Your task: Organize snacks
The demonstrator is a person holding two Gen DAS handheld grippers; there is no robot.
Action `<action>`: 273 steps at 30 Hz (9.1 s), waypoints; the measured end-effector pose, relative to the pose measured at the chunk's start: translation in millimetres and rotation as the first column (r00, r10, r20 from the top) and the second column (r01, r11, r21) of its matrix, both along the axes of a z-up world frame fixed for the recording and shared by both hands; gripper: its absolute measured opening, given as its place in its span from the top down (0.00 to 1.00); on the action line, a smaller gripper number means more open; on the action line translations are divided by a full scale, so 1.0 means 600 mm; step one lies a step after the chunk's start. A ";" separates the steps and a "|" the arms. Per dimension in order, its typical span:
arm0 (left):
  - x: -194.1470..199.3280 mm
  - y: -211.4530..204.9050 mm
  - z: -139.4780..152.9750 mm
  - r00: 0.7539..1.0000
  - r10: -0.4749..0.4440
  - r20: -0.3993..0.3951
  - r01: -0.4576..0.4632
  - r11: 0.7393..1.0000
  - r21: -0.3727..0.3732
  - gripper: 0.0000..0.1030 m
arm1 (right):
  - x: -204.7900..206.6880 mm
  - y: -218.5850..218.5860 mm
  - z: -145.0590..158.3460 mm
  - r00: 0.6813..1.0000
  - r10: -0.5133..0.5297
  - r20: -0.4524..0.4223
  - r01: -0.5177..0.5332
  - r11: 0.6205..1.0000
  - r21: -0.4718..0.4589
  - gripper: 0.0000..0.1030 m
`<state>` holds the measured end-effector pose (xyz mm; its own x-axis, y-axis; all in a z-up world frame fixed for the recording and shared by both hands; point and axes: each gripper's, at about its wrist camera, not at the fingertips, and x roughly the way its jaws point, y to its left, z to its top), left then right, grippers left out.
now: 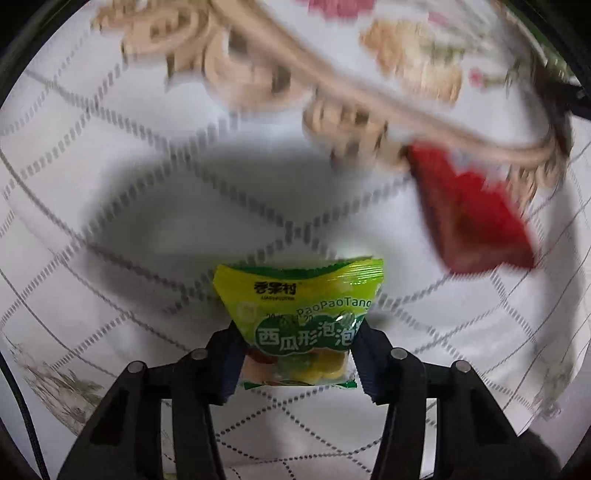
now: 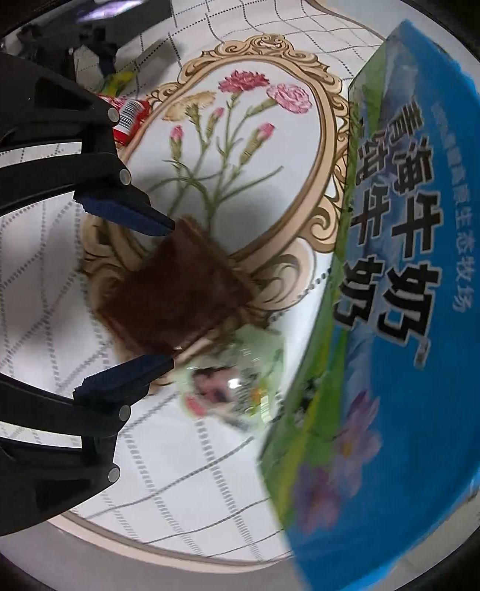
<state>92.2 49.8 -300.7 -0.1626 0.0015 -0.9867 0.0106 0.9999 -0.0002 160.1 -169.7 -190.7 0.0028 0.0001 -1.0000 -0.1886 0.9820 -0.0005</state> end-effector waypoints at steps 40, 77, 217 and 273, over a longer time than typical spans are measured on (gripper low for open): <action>0.118 -0.005 0.016 0.983 0.028 0.183 -0.017 0.998 -0.063 0.53 | -0.046 -0.061 -0.032 0.927 -0.356 -0.116 0.370 0.919 0.138 0.29; 0.346 -0.160 0.345 0.884 -0.090 0.458 0.202 0.958 -0.202 0.54 | 0.085 -0.052 0.338 0.923 -0.269 0.274 0.180 0.934 0.310 0.44; 0.109 -0.099 0.039 0.990 0.037 0.135 -0.028 0.997 -0.066 0.69 | -0.089 -0.124 -0.060 0.921 -0.388 -0.028 0.385 0.903 0.188 0.45; 0.155 -0.137 0.058 0.987 0.111 0.117 -0.088 0.979 -0.186 0.36 | -0.181 -0.037 -0.089 0.937 -0.302 -0.177 0.331 0.929 0.164 0.38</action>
<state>185.0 -32.3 -265.6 -0.0272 -0.1876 -0.9819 -0.0778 0.9796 -0.1851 51.4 -192.1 -244.1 -0.1124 0.2113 -0.9709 0.1479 0.9698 0.1939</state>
